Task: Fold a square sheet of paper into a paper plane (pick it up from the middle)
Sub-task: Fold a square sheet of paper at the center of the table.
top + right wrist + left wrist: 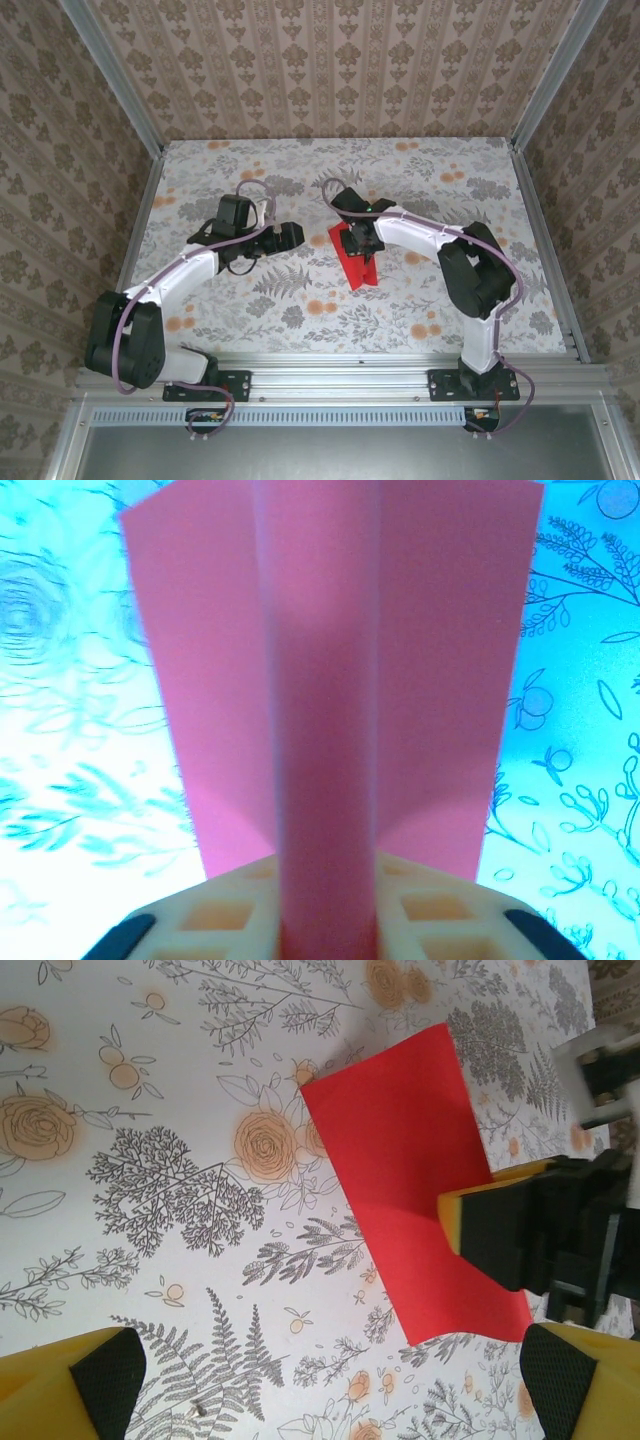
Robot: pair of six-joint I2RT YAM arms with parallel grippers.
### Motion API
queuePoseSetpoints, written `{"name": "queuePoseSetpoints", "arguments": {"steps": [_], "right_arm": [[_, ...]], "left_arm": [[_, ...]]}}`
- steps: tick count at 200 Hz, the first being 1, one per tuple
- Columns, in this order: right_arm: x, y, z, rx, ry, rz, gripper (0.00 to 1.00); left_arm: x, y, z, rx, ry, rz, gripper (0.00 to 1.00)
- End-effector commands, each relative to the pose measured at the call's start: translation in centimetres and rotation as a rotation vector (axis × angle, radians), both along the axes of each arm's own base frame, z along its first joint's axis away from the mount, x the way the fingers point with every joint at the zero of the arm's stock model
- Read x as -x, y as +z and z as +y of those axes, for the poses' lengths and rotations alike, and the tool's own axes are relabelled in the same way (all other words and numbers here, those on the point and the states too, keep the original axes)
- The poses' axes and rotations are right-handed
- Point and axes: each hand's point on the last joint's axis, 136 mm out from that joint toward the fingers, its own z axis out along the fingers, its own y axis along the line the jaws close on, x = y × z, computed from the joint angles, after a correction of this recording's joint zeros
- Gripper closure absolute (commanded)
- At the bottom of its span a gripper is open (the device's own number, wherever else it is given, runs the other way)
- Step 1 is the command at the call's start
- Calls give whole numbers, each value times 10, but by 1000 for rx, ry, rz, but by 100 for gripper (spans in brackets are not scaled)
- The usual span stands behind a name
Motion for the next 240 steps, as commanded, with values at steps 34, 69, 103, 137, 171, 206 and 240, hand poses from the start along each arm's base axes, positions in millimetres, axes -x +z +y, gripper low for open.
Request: {"name": "queuePoseSetpoints", "arguments": {"steps": [34, 69, 103, 137, 171, 206, 240], "right_arm": [[12, 74, 60, -464, 54, -12, 80], [14, 98, 73, -772, 32, 27, 79], [19, 69, 70, -842, -8, 87, 79], [27, 36, 61, -870, -46, 132, 78], [35, 6, 48, -845, -82, 157, 78], [40, -16, 36, -841, -106, 158, 78], [45, -30, 31, -832, -103, 169, 78]], "left_arm": [[6, 31, 12, -6, 20, -52, 0], [10, 44, 16, 9, 36, -70, 0], [14, 45, 7, 22, 15, -61, 3], [14, 30, -7, 51, 13, 0, 10], [18, 14, -34, 25, -32, 21, 20], [19, -9, -59, 12, -61, 59, 41], [23, -27, -81, -16, -98, 79, 59]]}}
